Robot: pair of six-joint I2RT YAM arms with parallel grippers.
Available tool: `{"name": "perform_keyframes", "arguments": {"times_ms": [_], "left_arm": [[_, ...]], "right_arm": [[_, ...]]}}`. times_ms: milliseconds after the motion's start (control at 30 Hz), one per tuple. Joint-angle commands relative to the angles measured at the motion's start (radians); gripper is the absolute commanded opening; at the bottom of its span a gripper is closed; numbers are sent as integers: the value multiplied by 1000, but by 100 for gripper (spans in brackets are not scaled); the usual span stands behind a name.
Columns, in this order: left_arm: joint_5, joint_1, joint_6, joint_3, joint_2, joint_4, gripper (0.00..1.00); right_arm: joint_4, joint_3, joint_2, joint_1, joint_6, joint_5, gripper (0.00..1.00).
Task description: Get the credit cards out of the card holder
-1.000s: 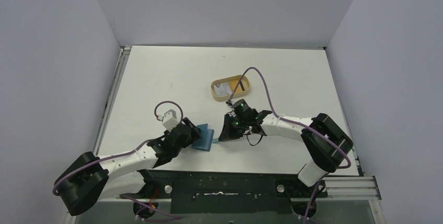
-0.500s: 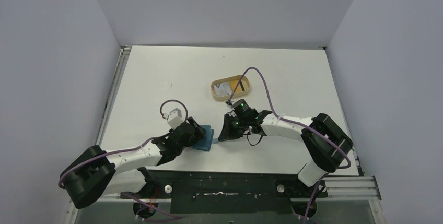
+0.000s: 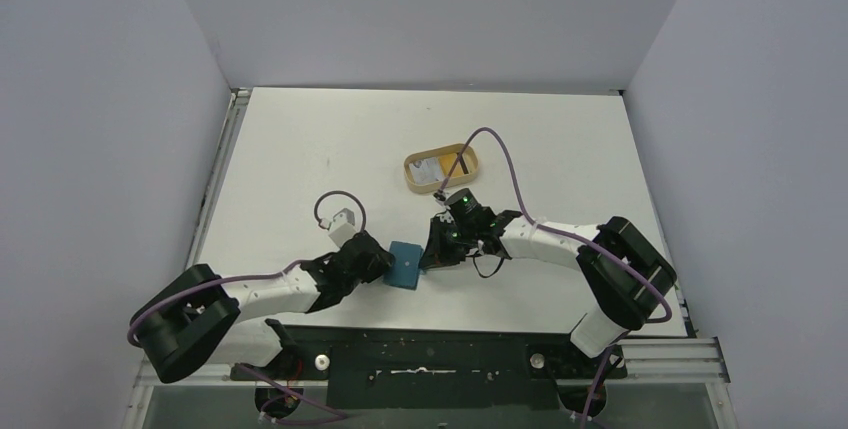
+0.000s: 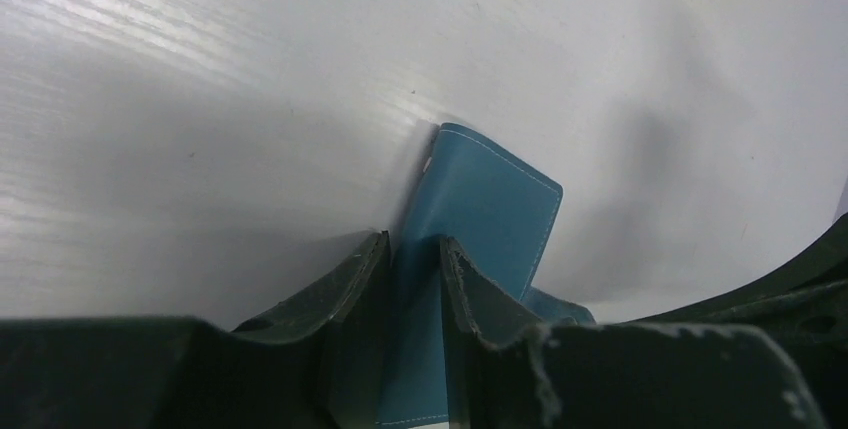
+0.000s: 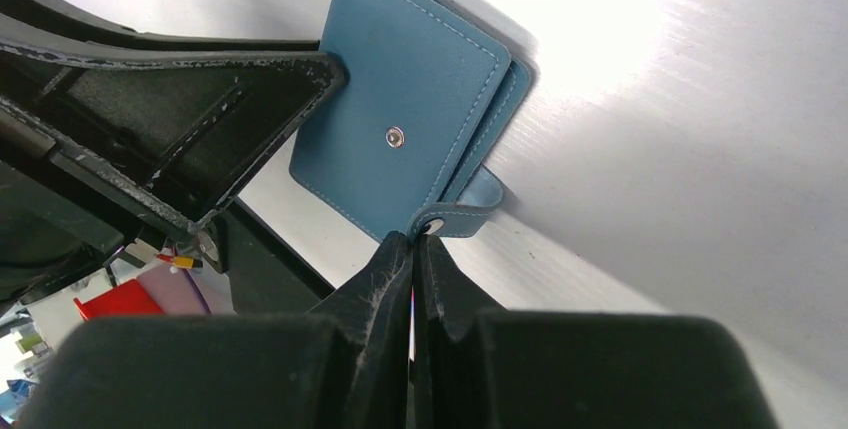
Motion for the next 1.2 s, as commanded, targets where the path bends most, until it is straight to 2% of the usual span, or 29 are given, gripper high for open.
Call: {"name": "perform_keyframes", "arguments": {"times_ms": [0, 67, 200, 233, 400, 833, 1167], "left_arm": [[22, -10, -21, 1, -70, -81, 17], [13, -8, -22, 5, -101, -107, 15], [5, -10, -30, 5, -145, -134, 1], [4, -11, -33, 6, -153, -140, 0], [-6, -25, -33, 16, -163, -165, 0], [-87, -92, -15, 61, -145, -251, 0], [-104, -95, -23, 53, -154, -267, 0]], "right_arm": [[49, 9, -24, -5, -11, -11, 0], [48, 11, -23, -5, -17, -12, 0], [27, 28, -21, -5, -35, -13, 0], [22, 35, -19, -5, -40, -14, 0], [32, 60, 6, -5, -38, -35, 0], [196, 126, 144, -3, 38, -146, 0], [192, 160, 203, 5, 19, -250, 0]]}}
